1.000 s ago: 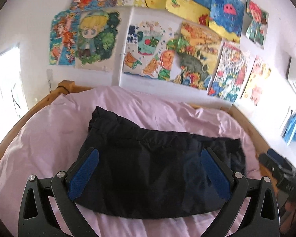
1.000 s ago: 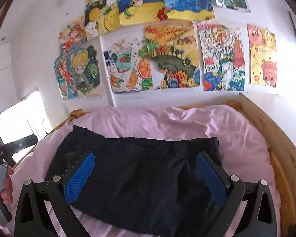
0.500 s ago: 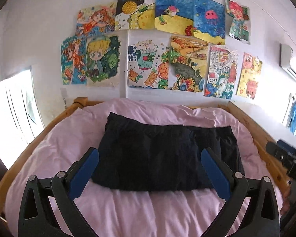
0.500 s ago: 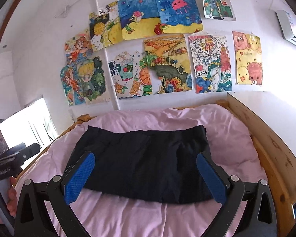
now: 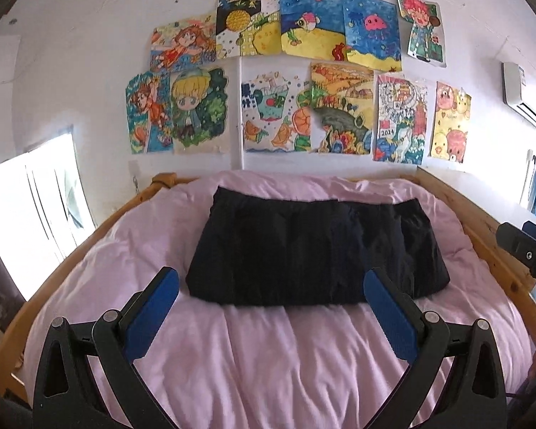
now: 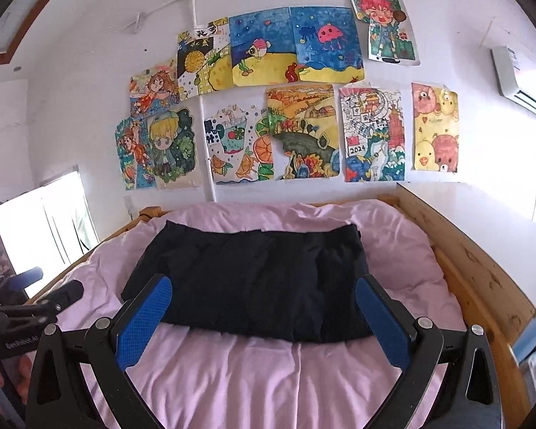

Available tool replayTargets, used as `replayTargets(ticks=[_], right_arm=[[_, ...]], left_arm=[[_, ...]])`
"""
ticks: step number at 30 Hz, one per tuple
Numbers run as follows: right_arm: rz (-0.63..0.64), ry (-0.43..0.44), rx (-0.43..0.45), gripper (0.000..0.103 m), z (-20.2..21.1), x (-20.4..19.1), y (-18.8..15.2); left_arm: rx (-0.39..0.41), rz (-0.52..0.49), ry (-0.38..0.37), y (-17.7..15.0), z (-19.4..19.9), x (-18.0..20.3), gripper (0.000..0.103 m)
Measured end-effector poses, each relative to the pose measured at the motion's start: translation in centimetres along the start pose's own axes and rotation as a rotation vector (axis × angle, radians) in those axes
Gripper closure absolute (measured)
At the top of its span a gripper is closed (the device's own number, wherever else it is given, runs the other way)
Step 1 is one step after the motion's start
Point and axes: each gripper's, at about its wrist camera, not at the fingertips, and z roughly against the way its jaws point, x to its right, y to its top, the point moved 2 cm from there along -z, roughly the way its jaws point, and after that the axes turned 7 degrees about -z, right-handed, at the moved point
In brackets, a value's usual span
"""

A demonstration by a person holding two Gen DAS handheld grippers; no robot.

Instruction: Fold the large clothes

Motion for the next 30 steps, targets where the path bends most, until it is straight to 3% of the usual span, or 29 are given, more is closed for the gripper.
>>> replayTargets(ticks=[6, 12, 19, 30], right_arm=[[0.026, -0.019, -0.017, 0.0, 0.2, -0.9, -3.2], [0.056, -0.041, -0.031, 0.0, -0.3, -1.1, -5.6], [0.027, -0.04, -0.159, 0.0, -2.2, -0.7, -8.7], [-0.016, -0.057, -0.177, 0.0, -1.8, -0.4, -9.7]], left_arm=[[-0.033, -0.022, -0.042, -2.1, -1.1, 0.2, 0.001], [-0.071, 0.013, 0.002, -4.7, -2.7, -1.1, 0.001], [-0.127, 0.06, 0.076, -8.0, -3.5, -3.3, 0.001], [-0.162, 0.048, 0.053, -9.7, -3.3, -3.3, 0.001]])
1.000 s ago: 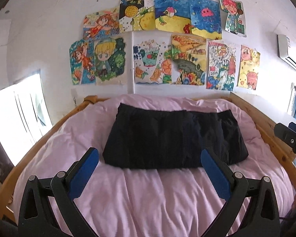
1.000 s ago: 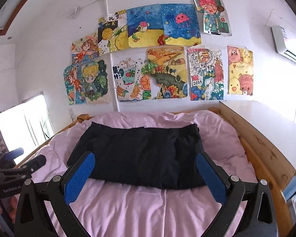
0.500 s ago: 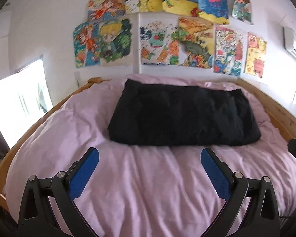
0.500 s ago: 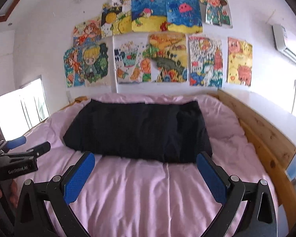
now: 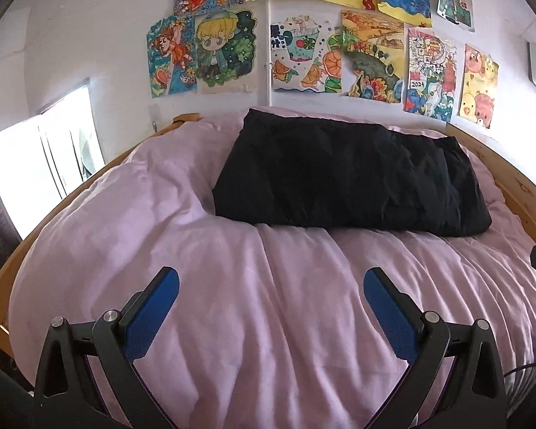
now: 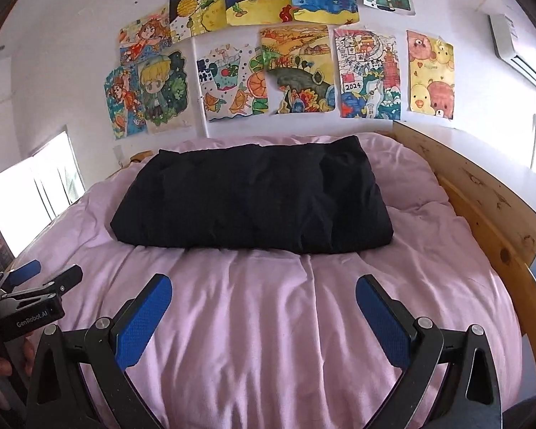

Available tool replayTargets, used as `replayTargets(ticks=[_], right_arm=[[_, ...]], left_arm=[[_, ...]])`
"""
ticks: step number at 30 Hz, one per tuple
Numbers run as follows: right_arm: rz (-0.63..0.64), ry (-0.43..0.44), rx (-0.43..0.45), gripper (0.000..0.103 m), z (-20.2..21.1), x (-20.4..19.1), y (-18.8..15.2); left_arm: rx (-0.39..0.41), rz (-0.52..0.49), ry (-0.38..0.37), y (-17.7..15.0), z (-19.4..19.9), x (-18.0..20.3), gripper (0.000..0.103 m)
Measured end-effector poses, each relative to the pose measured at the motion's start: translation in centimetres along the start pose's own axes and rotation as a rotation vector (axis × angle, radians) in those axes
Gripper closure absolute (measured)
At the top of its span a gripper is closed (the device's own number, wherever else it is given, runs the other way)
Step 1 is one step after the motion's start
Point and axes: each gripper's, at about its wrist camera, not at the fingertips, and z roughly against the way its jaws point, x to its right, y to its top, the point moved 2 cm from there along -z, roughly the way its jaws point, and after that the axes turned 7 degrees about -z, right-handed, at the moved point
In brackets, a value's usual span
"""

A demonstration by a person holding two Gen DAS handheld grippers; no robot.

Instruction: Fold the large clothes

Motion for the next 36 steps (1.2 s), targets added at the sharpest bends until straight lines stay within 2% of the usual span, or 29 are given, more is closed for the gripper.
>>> replayTargets(ticks=[6, 16, 36], right_arm=[[-0.001, -0.027, -0.015, 0.0, -0.83, 0.12, -0.38], [0.034, -0.043, 0.046, 0.0, -0.39, -0.44, -0.41], [0.023, -0.042, 0.043, 0.0, -0.61, -0.11, -0.51]], left_arm=[[0.016, -0.002, -0.002, 0.13, 0.0, -0.18, 0.001], [0.027, -0.011, 0.003, 0.13, 0.09, 0.12, 0.001], [0.041, -0.016, 0.016, 0.52, 0.28, 0.35, 0.001]])
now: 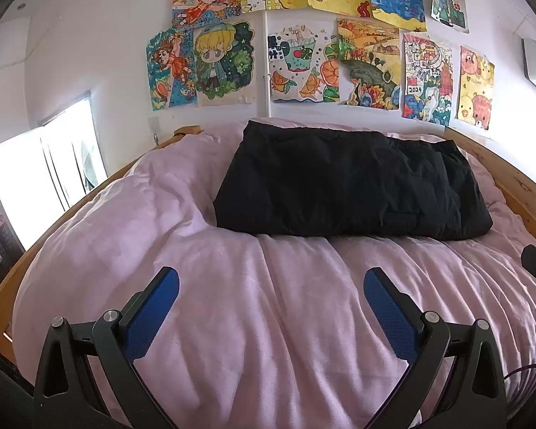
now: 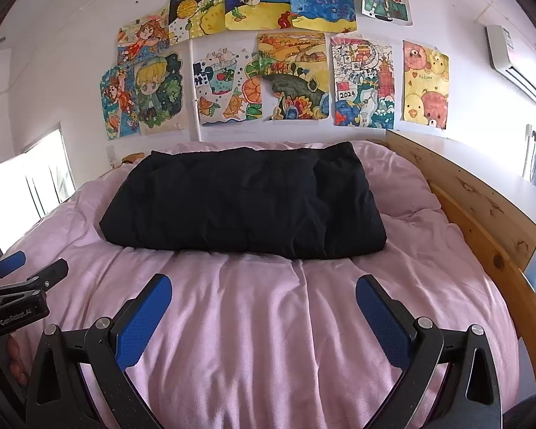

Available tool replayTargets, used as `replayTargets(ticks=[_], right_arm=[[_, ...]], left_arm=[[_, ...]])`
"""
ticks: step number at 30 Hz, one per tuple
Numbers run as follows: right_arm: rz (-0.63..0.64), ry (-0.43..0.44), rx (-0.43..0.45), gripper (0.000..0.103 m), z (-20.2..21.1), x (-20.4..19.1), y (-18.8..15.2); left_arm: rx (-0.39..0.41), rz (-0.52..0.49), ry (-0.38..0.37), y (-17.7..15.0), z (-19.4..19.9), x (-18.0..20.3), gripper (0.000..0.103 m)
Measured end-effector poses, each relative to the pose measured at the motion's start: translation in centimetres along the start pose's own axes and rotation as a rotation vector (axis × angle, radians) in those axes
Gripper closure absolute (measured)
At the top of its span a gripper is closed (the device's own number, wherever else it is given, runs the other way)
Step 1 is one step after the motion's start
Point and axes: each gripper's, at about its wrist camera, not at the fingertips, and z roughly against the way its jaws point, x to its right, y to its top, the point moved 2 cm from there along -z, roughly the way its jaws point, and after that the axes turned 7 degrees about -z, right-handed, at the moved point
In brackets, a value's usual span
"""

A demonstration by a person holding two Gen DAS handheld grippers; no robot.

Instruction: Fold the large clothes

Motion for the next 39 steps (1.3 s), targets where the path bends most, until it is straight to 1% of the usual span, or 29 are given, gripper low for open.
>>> replayTargets(ticks=[11, 39], right_arm=[[-0.006, -0.014, -0.008, 0.0, -0.23, 0.34, -0.25], [-0.011, -0.012, -0.011, 0.0, -0.21, 0.11, -0.1]], left_arm=[[0.004, 0.001, 0.003, -0.11, 0.1, 0.2, 0.001], [0.016, -0.003, 0.025, 0.0, 0.31, 0.53, 0.001]])
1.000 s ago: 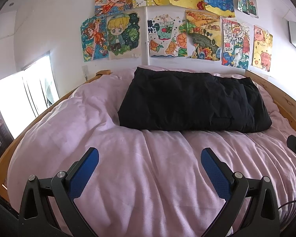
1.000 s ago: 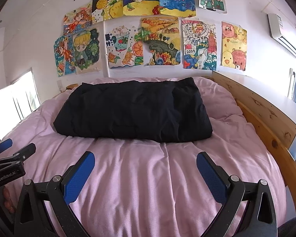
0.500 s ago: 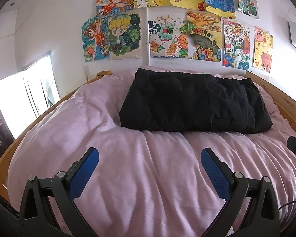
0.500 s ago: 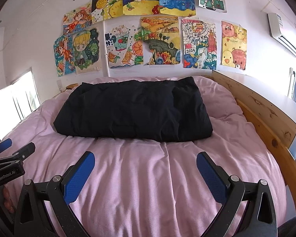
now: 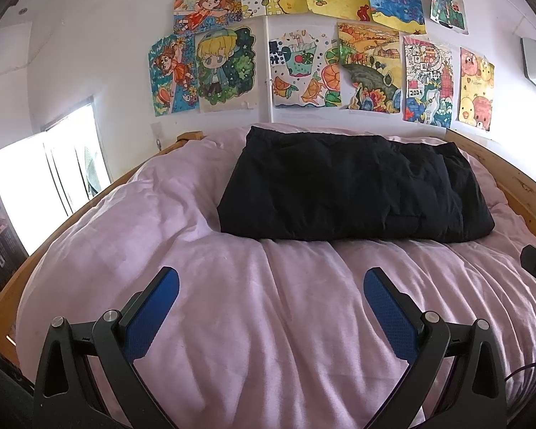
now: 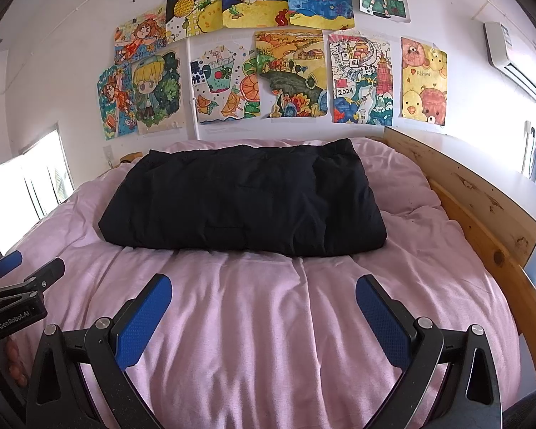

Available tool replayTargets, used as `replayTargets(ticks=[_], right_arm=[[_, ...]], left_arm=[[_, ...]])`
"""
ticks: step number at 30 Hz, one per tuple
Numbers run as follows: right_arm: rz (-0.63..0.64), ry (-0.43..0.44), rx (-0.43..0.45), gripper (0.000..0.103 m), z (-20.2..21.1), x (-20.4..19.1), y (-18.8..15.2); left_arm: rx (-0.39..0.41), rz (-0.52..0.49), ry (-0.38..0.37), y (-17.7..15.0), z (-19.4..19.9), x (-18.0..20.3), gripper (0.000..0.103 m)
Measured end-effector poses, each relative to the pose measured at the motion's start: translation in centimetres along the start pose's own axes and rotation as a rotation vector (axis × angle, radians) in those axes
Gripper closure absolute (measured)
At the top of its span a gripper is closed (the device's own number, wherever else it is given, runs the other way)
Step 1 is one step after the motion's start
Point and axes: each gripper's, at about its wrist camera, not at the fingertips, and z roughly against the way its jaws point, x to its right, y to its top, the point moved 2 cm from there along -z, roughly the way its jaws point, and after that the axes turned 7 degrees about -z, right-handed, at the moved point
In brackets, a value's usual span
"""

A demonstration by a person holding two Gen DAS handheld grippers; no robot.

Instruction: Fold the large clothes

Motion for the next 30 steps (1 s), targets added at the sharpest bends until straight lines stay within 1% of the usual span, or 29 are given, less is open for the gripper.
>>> replayTargets(ticks=[11, 15, 30], right_arm=[[-0.002, 0.0, -0.001, 0.0, 0.06, -0.13, -0.01], [0.0, 0.001, 0.0, 0.0, 0.06, -0.04, 0.01], [-0.003, 0.0, -0.002, 0.0, 0.14, -0.25, 0.02]], left_arm=[[0.001, 0.0, 0.0, -0.06, -0.02, -0.01, 0.001], [0.001, 0.003, -0.01, 0.04, 0.01, -0.06, 0.001], [0.009, -0.004, 0.006, 0.46, 0.36, 0.42, 0.001]])
